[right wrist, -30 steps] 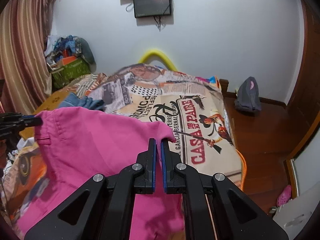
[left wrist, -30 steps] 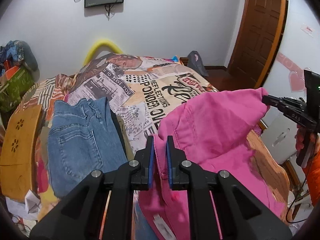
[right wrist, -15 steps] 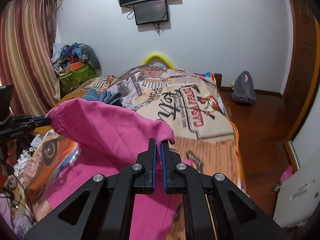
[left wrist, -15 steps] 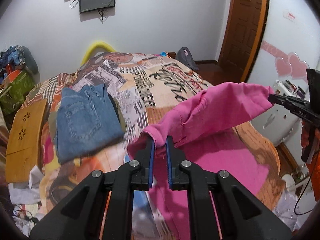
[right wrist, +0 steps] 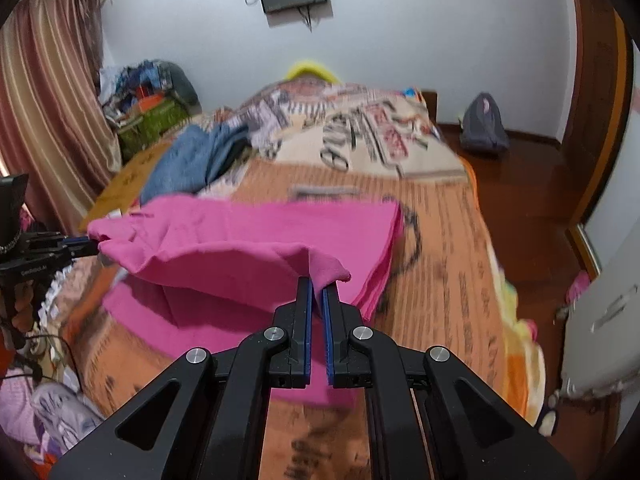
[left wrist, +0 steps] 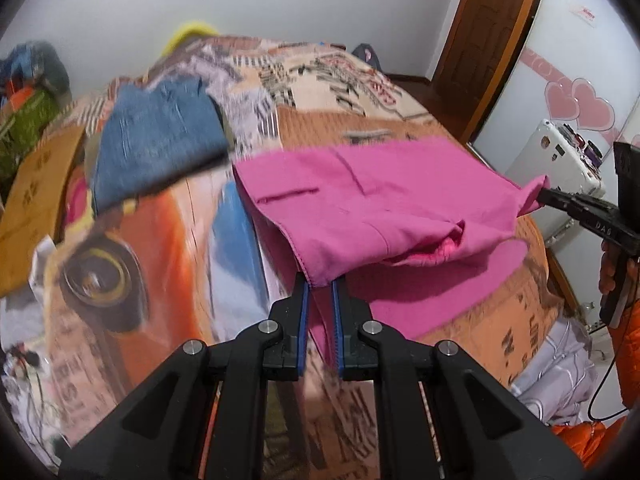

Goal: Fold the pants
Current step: 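Lift the waistband with both grippers and fold it over toward the hem, then open both grippers and release the folded pink pants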

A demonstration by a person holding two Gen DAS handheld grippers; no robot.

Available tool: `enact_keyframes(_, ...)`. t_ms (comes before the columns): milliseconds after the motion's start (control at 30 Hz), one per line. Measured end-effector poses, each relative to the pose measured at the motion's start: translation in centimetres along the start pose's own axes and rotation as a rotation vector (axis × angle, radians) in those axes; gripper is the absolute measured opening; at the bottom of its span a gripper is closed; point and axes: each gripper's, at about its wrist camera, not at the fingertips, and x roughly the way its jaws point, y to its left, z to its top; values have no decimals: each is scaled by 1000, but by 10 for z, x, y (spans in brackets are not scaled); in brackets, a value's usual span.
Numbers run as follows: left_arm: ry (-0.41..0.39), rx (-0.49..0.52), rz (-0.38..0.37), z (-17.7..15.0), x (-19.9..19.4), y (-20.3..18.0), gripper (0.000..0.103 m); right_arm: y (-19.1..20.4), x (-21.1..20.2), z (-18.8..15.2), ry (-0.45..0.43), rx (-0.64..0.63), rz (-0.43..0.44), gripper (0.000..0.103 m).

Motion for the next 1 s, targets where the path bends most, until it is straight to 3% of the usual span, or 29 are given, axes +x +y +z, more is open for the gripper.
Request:
enact_keyframes(267,12,-33,18,-27,-4,1,10,-9,12,-41,96,56,-21,8)
enact_keyframes(367,-20,-41,46,-26,-18,5,10,-12,9,-50,113,47,-89,8)
enact_keyframes(433,-46,-32,77,-21,-26,5,10,-15,2,-49,108,46,-116,8)
enact_keyframes(567,-76,-17,58,-4,-29,-3,10,-15,-13,-37,54,44,-138,8)
enact_keyframes(767,-45,7,7,9,-4,-28,10,10,-7,-17,5,-3,-71,21)
enact_keyframes(933,24,20,9,-2,26,-39,10,28,28,-26,86,-35,-15,22)
enact_keyframes(1000,22,15,20,-9,31,-36,17,28,42,-36,130,-35,-15,22)
